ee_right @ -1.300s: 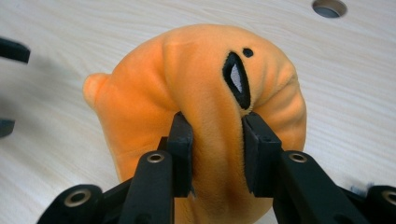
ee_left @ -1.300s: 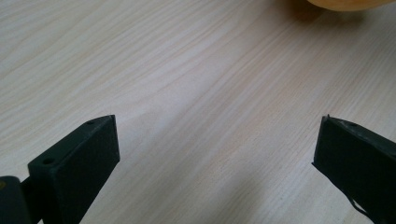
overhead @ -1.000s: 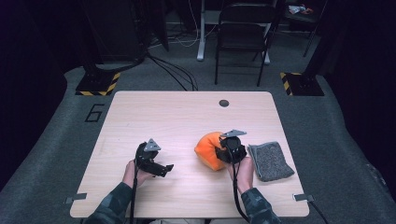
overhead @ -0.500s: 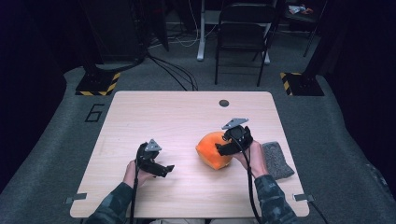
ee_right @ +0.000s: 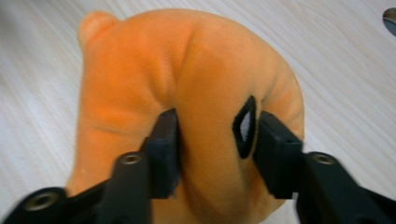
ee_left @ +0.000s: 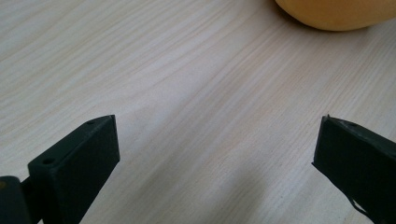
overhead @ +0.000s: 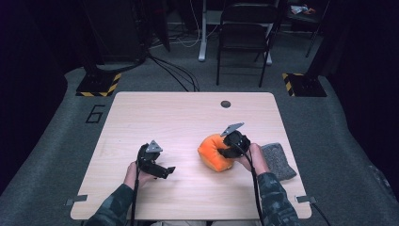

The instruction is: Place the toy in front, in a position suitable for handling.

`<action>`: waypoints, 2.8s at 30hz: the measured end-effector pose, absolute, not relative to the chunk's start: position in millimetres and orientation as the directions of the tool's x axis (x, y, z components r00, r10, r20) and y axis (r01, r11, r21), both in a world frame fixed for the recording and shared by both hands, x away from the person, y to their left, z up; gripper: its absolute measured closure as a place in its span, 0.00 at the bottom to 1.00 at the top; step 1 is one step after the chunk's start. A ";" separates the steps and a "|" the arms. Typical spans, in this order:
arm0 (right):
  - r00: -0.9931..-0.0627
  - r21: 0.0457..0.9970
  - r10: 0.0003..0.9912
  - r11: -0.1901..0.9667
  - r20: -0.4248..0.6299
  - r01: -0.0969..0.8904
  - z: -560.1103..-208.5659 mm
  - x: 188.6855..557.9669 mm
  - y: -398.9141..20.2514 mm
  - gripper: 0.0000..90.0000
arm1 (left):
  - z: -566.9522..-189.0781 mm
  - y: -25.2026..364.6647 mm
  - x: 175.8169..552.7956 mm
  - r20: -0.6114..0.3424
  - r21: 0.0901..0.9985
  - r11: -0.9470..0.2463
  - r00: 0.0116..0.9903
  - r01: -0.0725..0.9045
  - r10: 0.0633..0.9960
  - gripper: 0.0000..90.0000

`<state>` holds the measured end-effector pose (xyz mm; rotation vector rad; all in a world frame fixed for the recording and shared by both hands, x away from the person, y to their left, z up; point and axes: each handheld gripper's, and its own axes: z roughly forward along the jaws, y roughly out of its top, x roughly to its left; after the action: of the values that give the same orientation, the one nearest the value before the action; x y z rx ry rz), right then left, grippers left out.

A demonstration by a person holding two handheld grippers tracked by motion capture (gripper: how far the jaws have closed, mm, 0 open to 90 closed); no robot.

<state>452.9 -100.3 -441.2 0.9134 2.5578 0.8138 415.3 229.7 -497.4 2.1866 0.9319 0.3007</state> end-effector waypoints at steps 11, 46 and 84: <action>-0.576 0.673 0.817 0.432 -0.011 0.600 -419.6 428.6 -98.4 0.76 | -498.2 227.5 415.5 -0.062 0.701 -0.475 0.709 0.532 0.702 0.00; -0.310 0.741 0.950 0.178 0.042 0.647 -434.7 422.9 -90.3 0.31 | -495.6 221.8 411.3 -0.054 0.738 -0.443 0.698 0.510 0.714 0.02; -0.239 0.694 0.971 0.151 0.032 0.704 -452.0 384.9 -257.7 0.16 | -501.6 95.6 384.1 0.072 0.823 -0.480 0.782 0.304 0.619 0.47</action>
<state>384.9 -257.7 -452.0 1.5953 2.0086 0.8402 384.1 95.6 -501.6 2.0977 0.6858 0.4579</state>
